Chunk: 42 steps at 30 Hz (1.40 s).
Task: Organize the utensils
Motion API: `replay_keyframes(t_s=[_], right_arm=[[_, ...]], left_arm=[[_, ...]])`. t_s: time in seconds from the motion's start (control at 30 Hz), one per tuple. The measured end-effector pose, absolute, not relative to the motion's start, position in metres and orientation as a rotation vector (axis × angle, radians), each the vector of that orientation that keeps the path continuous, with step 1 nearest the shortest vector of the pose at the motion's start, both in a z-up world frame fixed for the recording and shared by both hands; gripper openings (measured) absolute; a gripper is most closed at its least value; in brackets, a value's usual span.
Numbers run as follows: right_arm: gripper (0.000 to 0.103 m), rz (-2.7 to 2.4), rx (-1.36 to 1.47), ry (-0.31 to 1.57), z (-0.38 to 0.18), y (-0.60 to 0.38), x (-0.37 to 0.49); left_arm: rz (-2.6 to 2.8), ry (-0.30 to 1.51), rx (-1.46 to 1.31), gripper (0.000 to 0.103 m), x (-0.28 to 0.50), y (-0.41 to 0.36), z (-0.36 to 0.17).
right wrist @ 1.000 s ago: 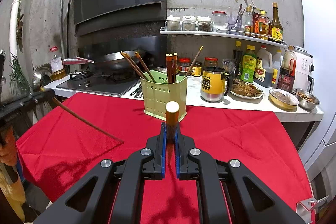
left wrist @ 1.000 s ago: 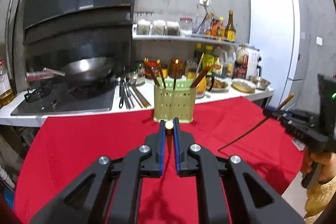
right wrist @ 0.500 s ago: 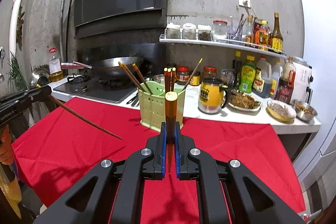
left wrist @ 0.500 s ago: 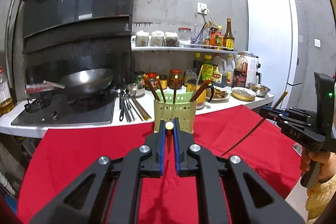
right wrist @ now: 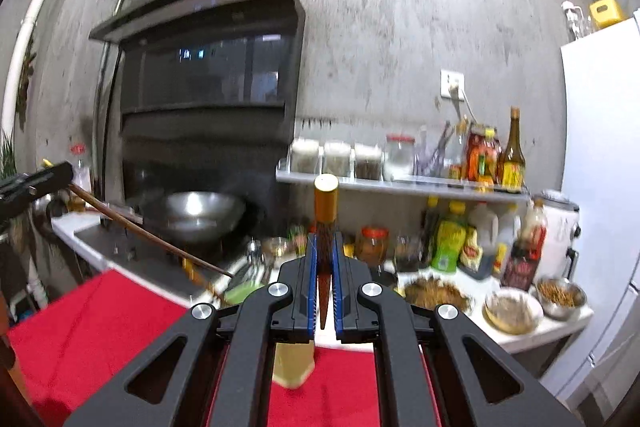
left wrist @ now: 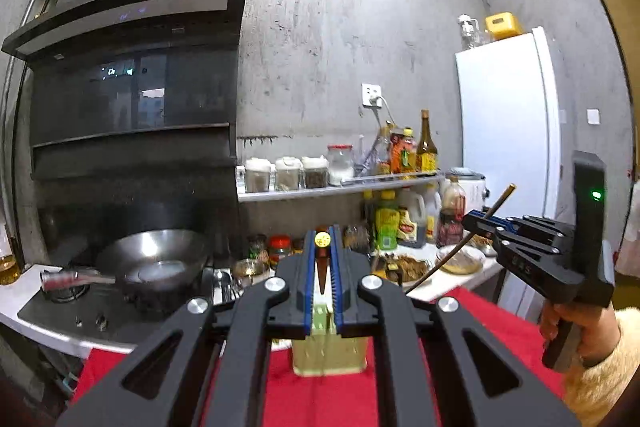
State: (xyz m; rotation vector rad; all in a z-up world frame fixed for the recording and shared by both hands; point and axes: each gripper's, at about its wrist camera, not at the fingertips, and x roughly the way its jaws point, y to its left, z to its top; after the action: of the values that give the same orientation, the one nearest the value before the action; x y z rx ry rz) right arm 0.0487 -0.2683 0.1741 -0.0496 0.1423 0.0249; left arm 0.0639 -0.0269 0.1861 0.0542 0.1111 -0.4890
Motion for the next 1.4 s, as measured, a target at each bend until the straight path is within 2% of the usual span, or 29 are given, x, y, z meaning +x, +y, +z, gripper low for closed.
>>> replay_keyframes(t_s=[0.17, 0.77, 0.87, 0.9, 0.93, 0.97, 1.0, 1.03, 1.1, 1.13, 1.2, 1.23, 1.33, 1.4], right_arm=[[0.007, 0.065, -0.017, 0.147, 0.178, -0.266, 0.080], [0.007, 0.131, 0.001, 0.441, 0.104, -0.256, 0.193], [0.013, 0.127, 0.016, 0.470, 0.097, -0.260, 0.201], [0.029, 0.126, 0.033, 0.465, 0.097, -0.264, 0.199], [0.047, 0.123, 0.041, 0.454, 0.099, -0.267, 0.195], [0.053, 0.116, 0.044, 0.438, 0.102, -0.269, 0.190], [0.055, 0.107, 0.042, 0.417, 0.108, -0.272, 0.182], [0.055, 0.099, 0.041, 0.403, 0.113, -0.275, 0.176], [0.056, 0.078, 0.048, 0.368, 0.124, -0.282, 0.158], [0.063, 0.069, 0.052, 0.353, 0.129, -0.285, 0.149], [0.072, 0.044, 0.055, 0.324, 0.137, -0.290, 0.127], [0.078, 0.034, 0.051, 0.316, 0.139, -0.292, 0.117], [0.087, 0.015, 0.048, 0.322, 0.139, -0.294, 0.085], [0.089, 0.021, 0.052, 0.353, 0.133, -0.295, 0.063]], left_arm=[[-0.488, 0.217, 0.063, 0.006, 0.116, -0.046, 0.182], [-0.484, 0.522, 0.135, 0.006, 0.219, -0.085, 0.112], [-0.481, 0.555, 0.132, 0.007, 0.230, -0.085, 0.103], [-0.470, 0.554, 0.128, 0.007, 0.232, -0.084, 0.102], [-0.458, 0.551, 0.121, 0.009, 0.234, -0.081, 0.103], [-0.450, 0.547, 0.112, 0.023, 0.233, -0.078, 0.104], [-0.439, 0.529, 0.094, 0.043, 0.229, -0.073, 0.108], [-0.434, 0.509, 0.085, 0.049, 0.224, -0.069, 0.112], [-0.421, 0.480, 0.079, 0.050, 0.214, -0.063, 0.121], [-0.410, 0.462, 0.076, 0.052, 0.205, -0.059, 0.127], [-0.375, 0.438, 0.074, 0.065, 0.188, -0.050, 0.134], [-0.366, 0.432, 0.074, 0.068, 0.180, -0.047, 0.136], [-0.305, 0.440, 0.086, 0.078, 0.153, -0.037, 0.133], [-0.296, 0.445, 0.086, 0.091, 0.137, -0.031, 0.128]])
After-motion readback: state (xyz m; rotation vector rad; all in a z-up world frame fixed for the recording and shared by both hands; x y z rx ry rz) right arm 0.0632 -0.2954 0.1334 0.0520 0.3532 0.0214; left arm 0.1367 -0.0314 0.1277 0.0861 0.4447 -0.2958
